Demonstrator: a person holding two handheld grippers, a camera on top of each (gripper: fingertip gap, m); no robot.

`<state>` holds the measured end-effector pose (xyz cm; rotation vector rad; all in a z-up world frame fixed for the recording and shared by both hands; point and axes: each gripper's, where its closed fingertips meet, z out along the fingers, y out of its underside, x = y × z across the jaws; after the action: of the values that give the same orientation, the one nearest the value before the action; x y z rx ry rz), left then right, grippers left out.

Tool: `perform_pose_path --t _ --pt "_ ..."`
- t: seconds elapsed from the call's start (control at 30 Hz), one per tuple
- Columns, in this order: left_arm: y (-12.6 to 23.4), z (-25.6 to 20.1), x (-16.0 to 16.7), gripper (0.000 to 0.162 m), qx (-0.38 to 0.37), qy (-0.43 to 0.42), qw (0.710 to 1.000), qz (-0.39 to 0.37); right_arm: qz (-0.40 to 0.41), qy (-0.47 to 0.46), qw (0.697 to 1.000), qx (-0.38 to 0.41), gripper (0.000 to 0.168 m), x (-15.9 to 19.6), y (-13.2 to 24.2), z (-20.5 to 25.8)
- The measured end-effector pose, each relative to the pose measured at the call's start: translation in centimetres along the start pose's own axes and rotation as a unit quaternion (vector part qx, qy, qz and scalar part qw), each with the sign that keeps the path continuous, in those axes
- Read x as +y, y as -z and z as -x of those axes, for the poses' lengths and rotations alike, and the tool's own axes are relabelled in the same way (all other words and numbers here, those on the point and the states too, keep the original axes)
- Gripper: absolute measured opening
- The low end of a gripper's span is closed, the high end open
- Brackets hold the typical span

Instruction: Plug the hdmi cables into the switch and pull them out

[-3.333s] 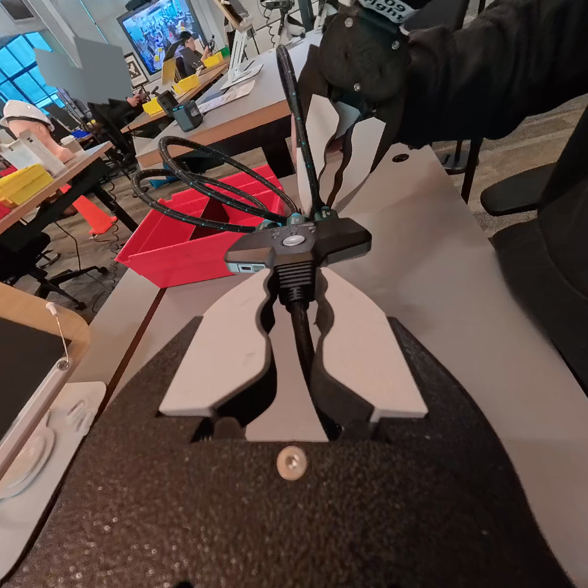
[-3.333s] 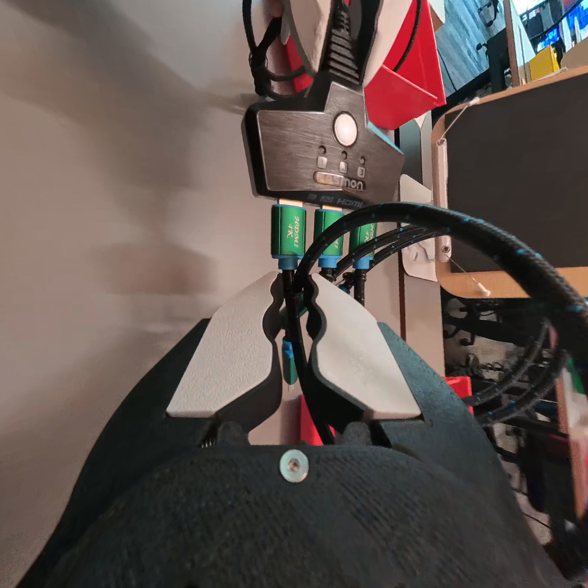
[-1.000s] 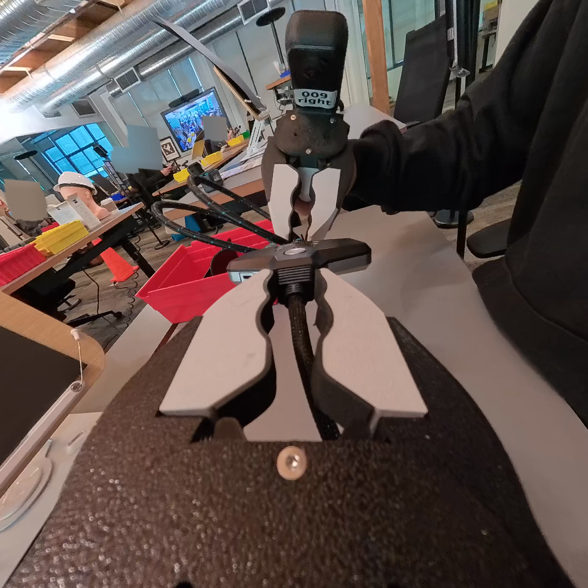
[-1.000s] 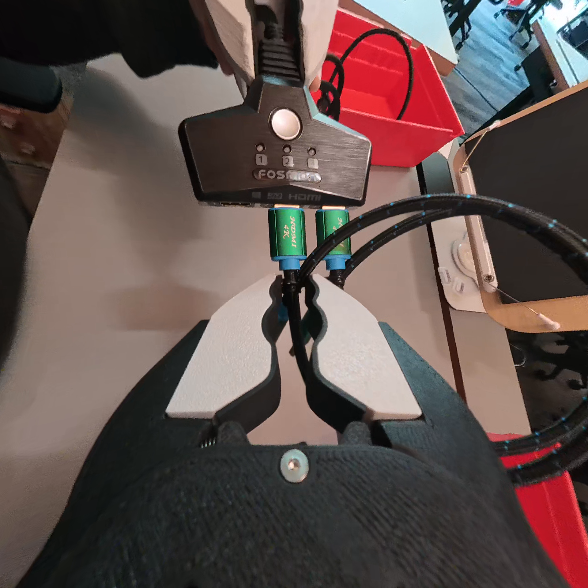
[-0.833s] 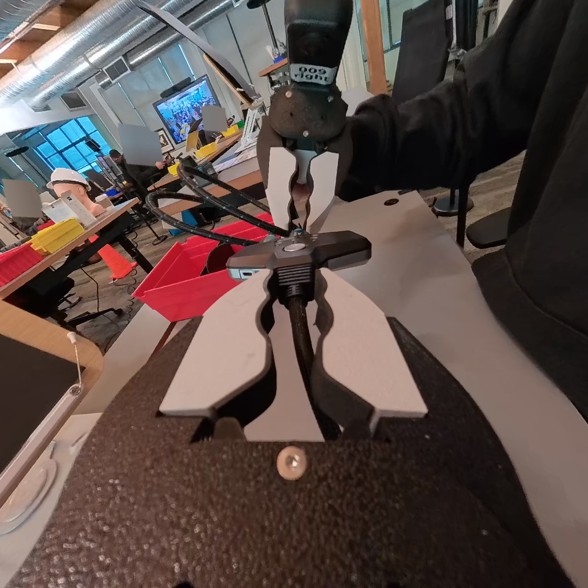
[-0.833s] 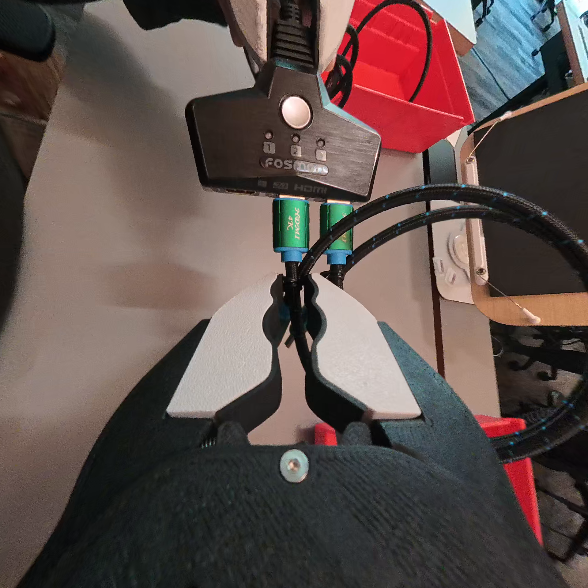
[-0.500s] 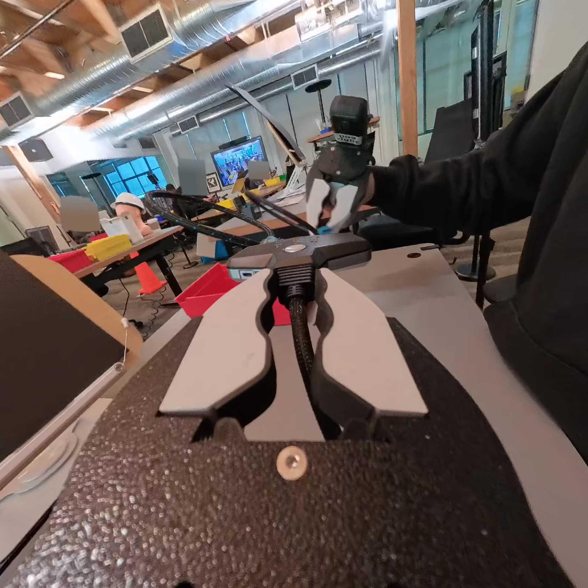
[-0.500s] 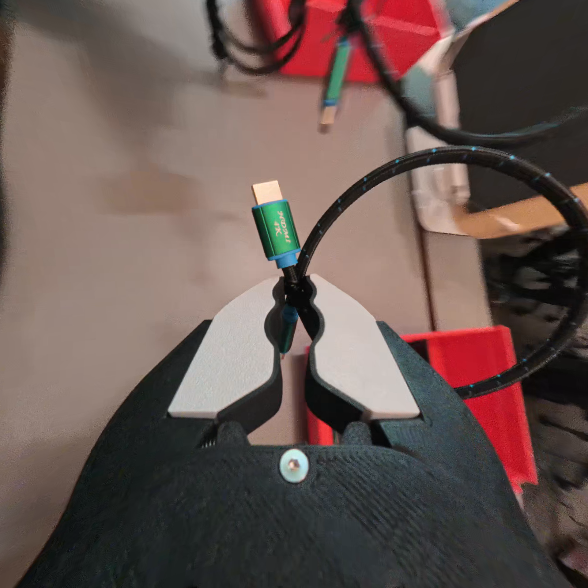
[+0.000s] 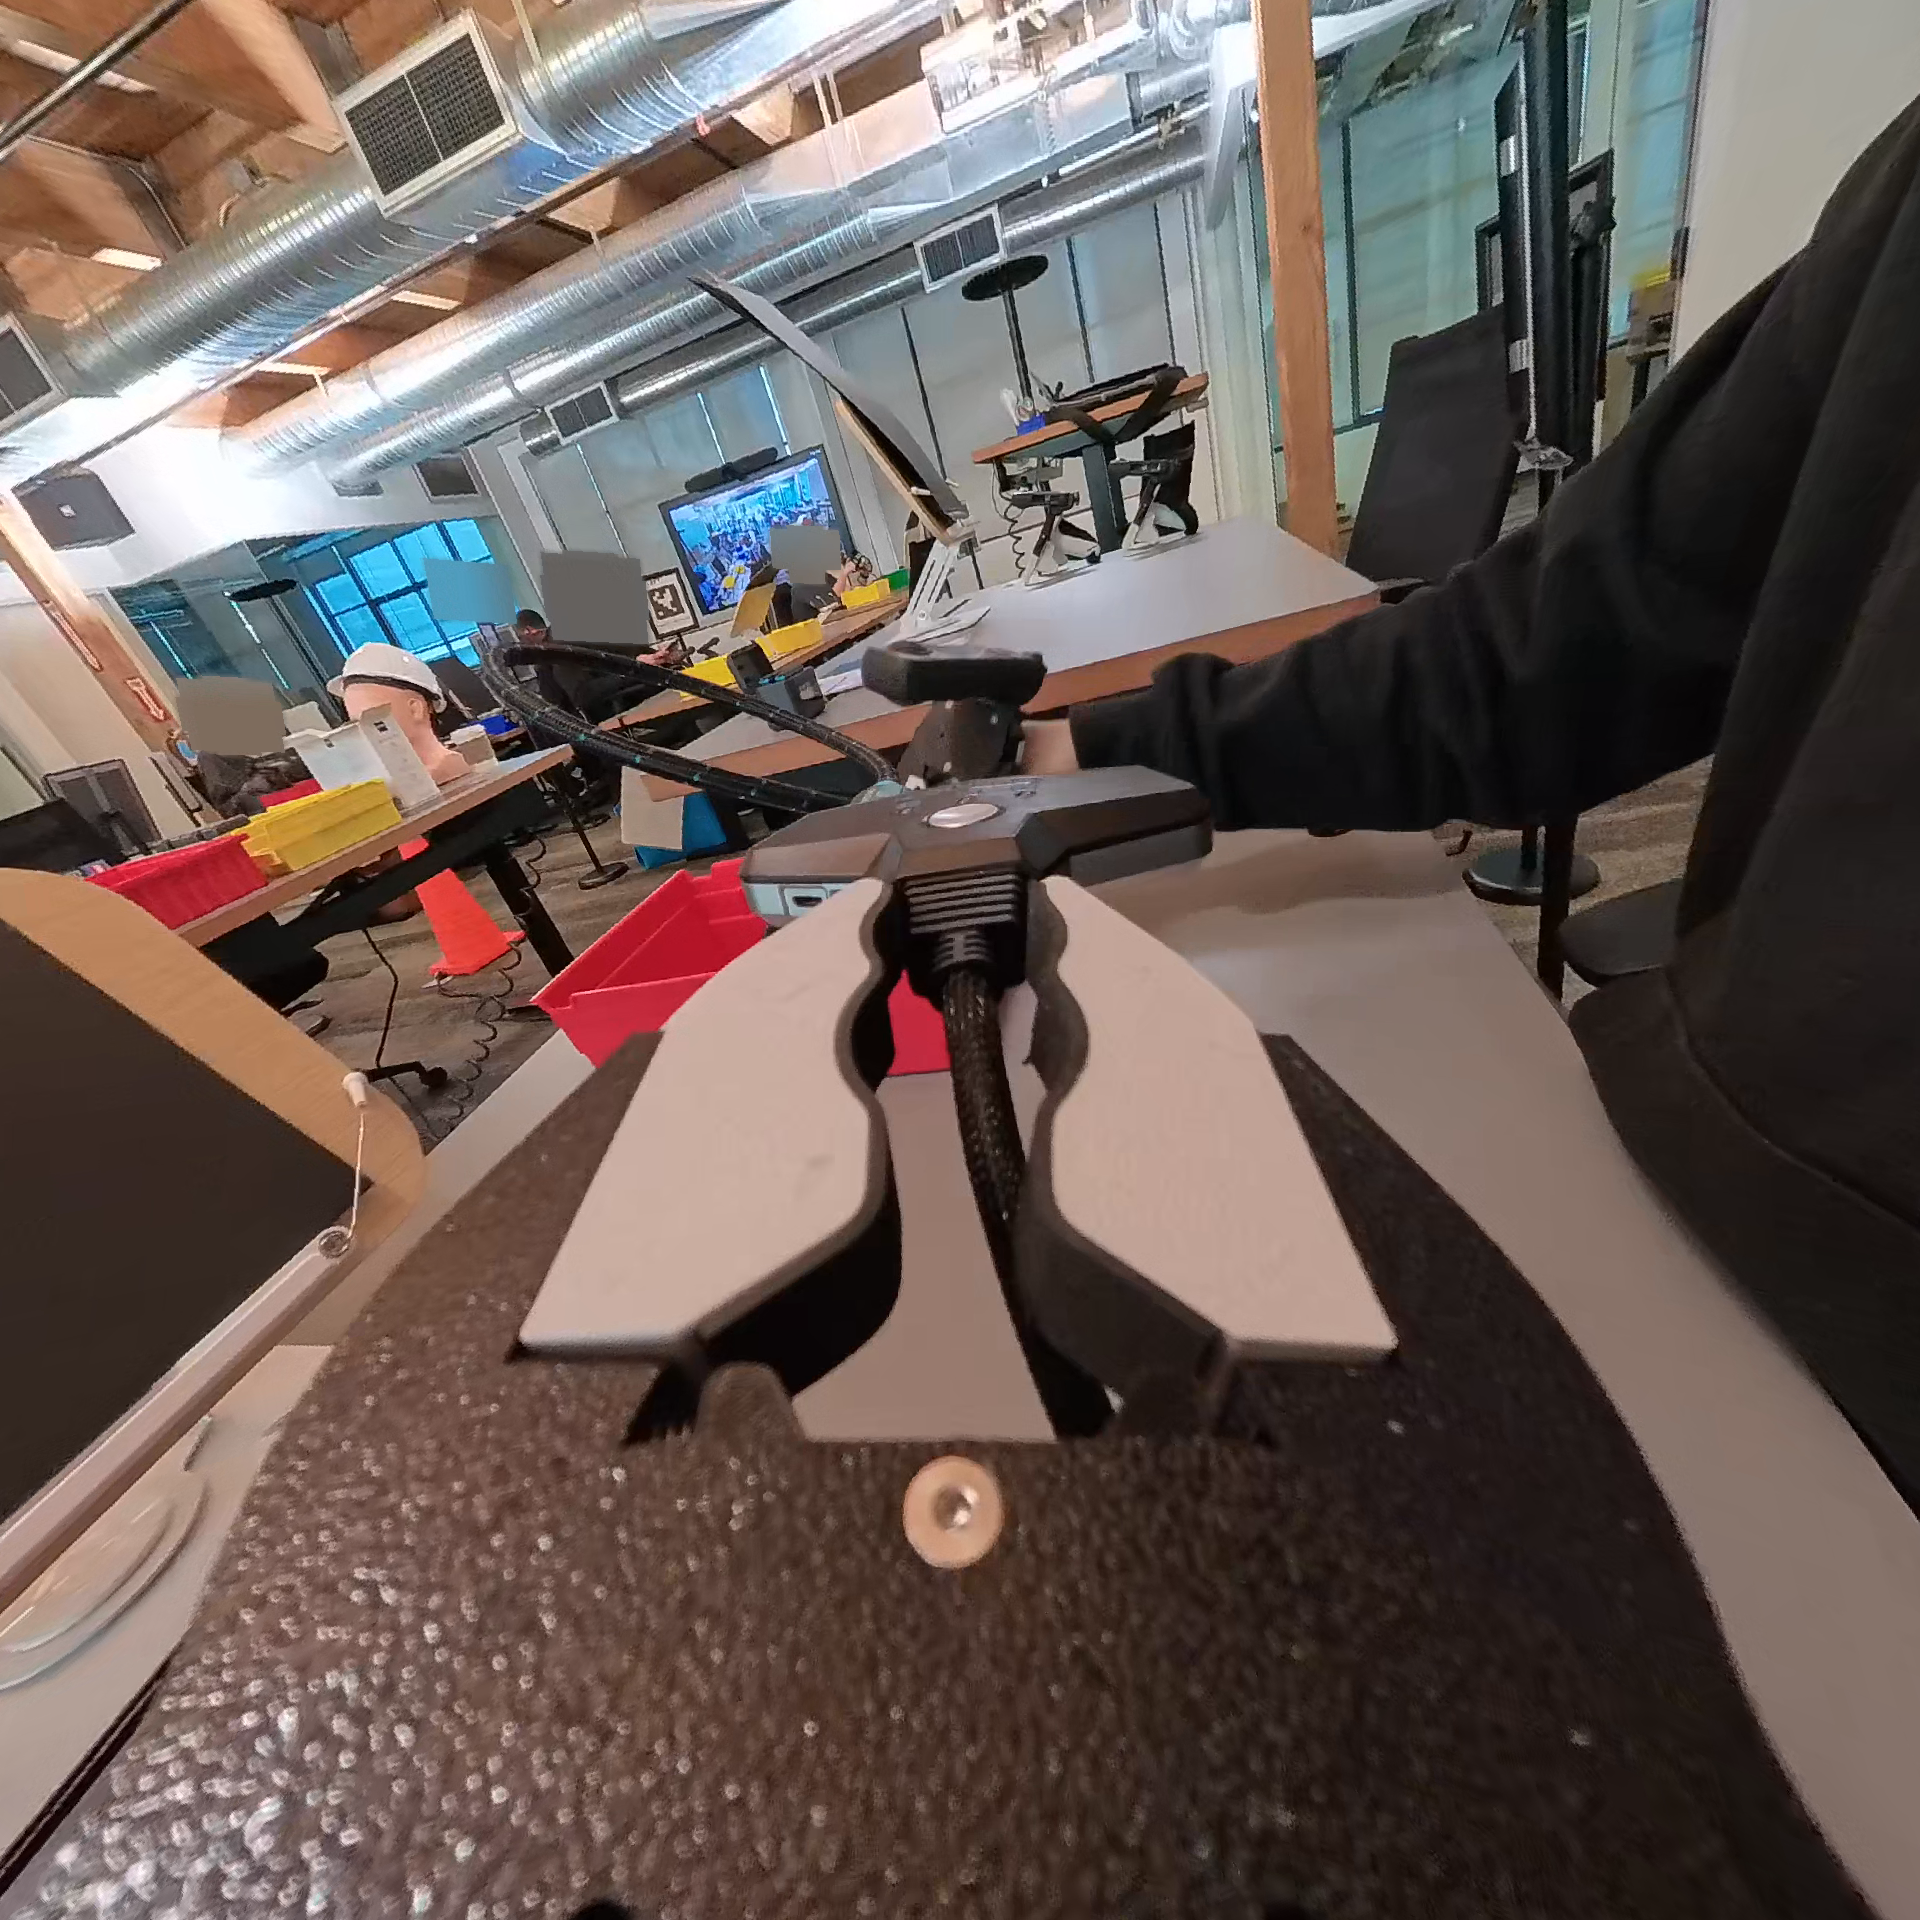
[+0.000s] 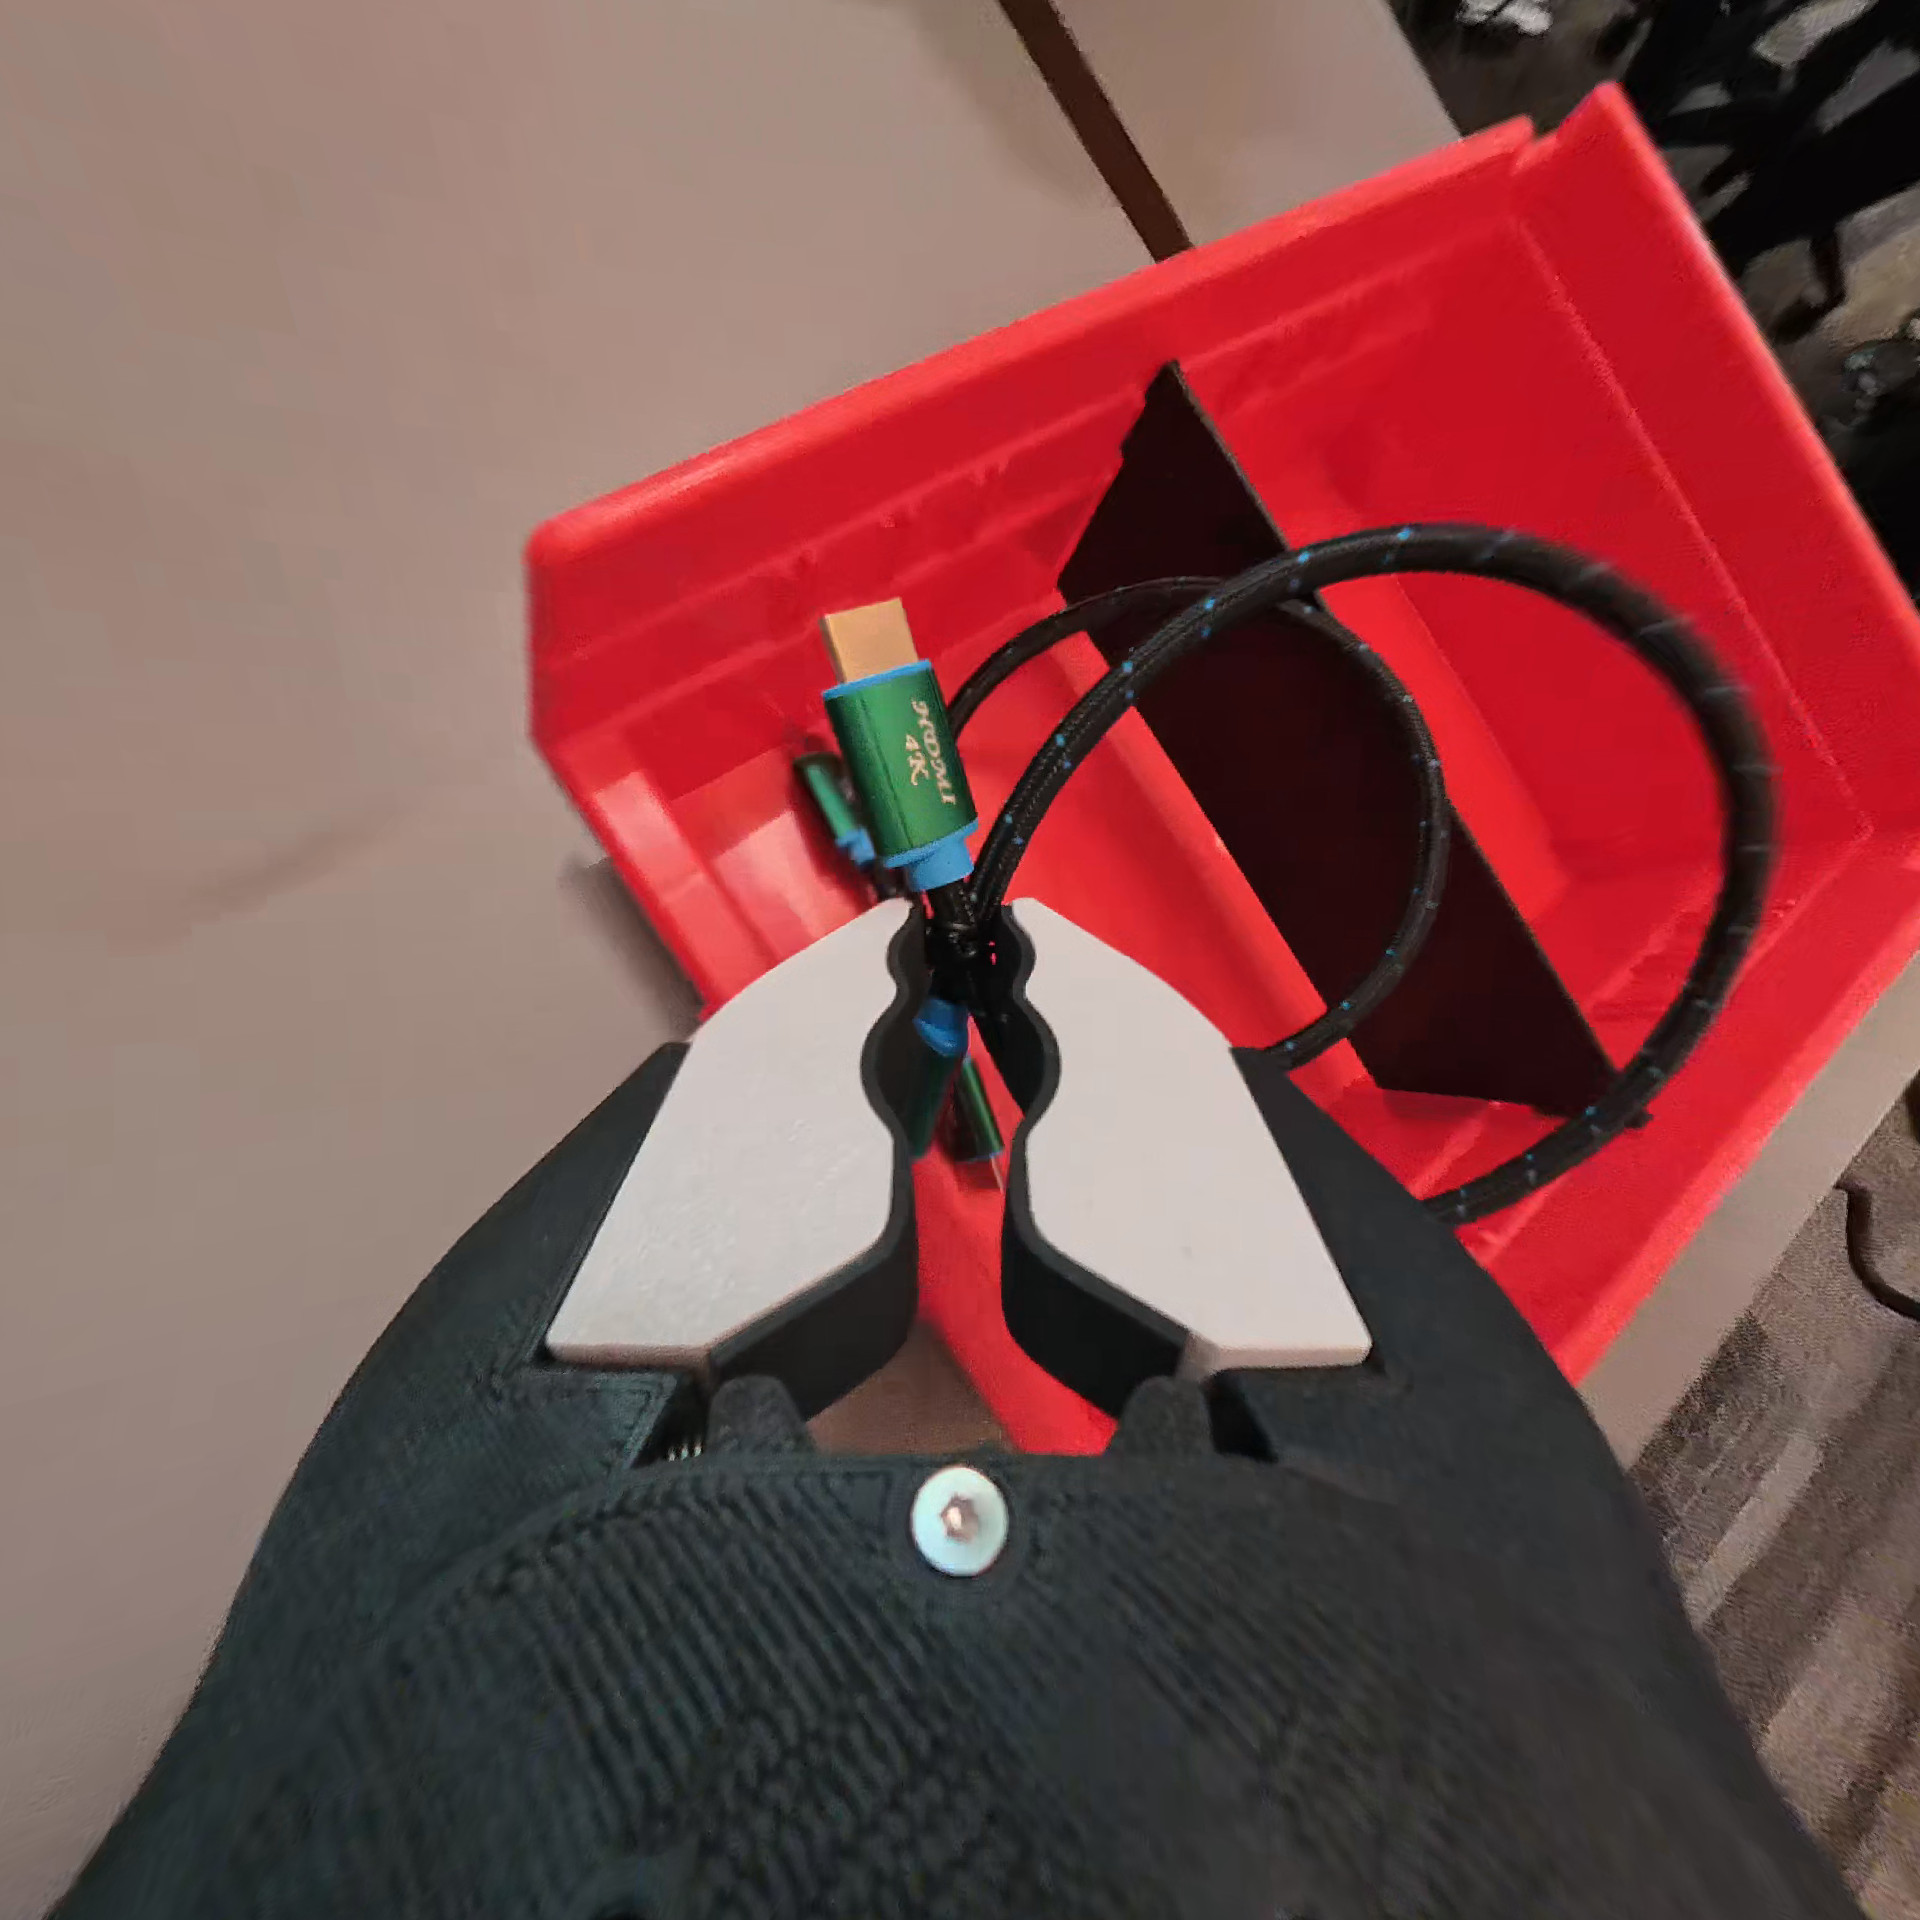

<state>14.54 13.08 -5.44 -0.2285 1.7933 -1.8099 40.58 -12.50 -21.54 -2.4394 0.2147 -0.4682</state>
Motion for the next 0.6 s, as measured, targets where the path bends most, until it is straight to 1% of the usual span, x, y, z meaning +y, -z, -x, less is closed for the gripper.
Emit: perform_pose_path --t 0.03,0.1,0.13,0.17,0.27,0.33,0.4,0.53,0.6 --pt "-0.1 -0.1 0.0 0.022 0.001 0.001 1.000 0.001 -0.008 -0.008 1.000 0.005 0.013 0.0 -0.7 -0.1" --pt "-0.3 -0.2 0.2 0.022 0.004 0.002 1.000 0.005 -0.006 -0.001 1.000 -0.022 0.016 0.1 -1.7 0.8" --pt "-0.4 -0.2 0.3 0.022 0.005 0.002 1.000 0.009 0.003 0.002 1.000 -0.023 0.026 0.2 -2.0 0.9" --pt "-0.5 -0.2 0.4 0.022 0.005 0.002 1.000 0.013 0.012 0.008 1.000 -0.021 0.032 0.4 -2.1 0.9" --pt "-0.6 -0.2 0.5 0.022 0.006 0.002 1.000 0.017 0.012 0.014 1.000 -0.023 0.042 -0.1 -1.4 0.9" --pt "-0.6 -0.1 0.4 0.022 0.006 0.002 1.000 0.013 -0.011 0.003 0.999 -0.036 0.043 -1.2 -0.2 1.2" --pt "-0.5 0.1 0.4 0.022 0.003 0.004 1.000 0.010 -0.042 0.002 0.999 -0.026 0.043 -2.5 1.2 1.0" --pt "-0.6 0.3 0.5 0.022 0.003 0.010 1.000 0.006 -0.031 0.029 0.999 -0.002 0.043 -2.7 3.7 0.5" --pt "-0.7 0.2 0.5 0.022 0.006 0.010 1.000 0.005 -0.061 0.040 0.997 -0.019 0.042 -4.0 5.2 1.6"
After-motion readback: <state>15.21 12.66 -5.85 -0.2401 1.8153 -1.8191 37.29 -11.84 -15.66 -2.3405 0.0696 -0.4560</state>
